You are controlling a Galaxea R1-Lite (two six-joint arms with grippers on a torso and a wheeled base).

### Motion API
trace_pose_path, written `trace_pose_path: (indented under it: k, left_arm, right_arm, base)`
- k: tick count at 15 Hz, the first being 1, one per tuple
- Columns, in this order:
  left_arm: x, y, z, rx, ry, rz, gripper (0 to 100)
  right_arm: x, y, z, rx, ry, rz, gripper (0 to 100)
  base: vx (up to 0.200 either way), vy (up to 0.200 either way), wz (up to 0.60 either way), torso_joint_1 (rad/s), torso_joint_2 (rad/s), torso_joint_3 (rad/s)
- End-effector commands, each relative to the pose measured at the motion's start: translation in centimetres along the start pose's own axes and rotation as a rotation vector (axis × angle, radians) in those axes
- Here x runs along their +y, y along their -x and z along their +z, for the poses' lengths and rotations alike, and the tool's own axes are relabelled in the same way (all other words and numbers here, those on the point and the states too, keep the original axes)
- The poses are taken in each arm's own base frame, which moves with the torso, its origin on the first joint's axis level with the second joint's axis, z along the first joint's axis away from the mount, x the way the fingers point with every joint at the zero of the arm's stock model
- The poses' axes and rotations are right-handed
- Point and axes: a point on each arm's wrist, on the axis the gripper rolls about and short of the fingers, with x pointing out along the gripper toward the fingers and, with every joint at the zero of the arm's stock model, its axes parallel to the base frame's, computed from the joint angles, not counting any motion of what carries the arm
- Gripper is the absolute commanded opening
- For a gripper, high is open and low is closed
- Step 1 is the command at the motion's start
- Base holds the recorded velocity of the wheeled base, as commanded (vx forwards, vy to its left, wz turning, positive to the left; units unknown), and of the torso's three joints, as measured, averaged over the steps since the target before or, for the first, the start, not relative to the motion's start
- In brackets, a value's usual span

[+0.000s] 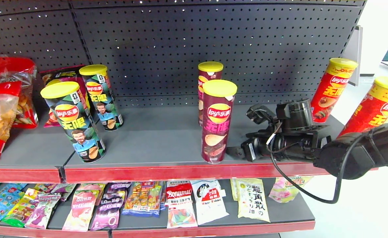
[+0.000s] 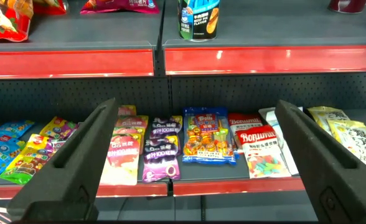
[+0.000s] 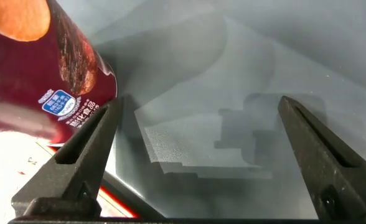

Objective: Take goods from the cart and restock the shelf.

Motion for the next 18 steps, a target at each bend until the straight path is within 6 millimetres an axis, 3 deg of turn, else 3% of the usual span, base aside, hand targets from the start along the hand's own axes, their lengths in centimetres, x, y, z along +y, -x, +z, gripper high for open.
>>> trace_pose_path:
  k: [1, 18]
  left_arm:
    - [0.0, -0.01, 0.0, 0.002, 0.0, 0.0, 100]
    - [0.0, -0.02, -0.05, 0.003, 0.0, 0.002, 100]
  right_arm:
    - [0.26, 0.13, 0.19, -0.008, 0.005, 0.007, 100]
    - [0.97, 0.5, 0.41, -0.016, 0.017, 0.02, 100]
  base:
    - [0.0, 0.0, 0.0, 0.0, 0.0, 0.0]
    - [0.0, 0.0, 0.0, 0.0, 0.0, 0.0]
